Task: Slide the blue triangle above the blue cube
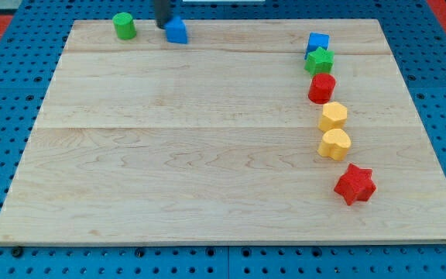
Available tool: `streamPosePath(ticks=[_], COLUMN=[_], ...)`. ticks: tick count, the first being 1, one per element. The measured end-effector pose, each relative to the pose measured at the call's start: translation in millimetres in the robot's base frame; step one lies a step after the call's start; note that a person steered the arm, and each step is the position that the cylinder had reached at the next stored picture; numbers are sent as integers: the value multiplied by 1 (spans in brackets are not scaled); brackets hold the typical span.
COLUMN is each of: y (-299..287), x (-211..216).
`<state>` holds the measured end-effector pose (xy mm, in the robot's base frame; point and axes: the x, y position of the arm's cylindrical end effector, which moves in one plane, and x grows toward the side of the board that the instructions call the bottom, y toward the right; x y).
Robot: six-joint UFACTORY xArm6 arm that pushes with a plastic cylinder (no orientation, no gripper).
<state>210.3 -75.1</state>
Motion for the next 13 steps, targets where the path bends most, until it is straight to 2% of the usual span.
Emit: streamPosePath(ticks=[1,2,3,5,6,8,10,13], y=[52,10,39,72,24,98,104,157], x=[25,37,62,48,28,28,29,29])
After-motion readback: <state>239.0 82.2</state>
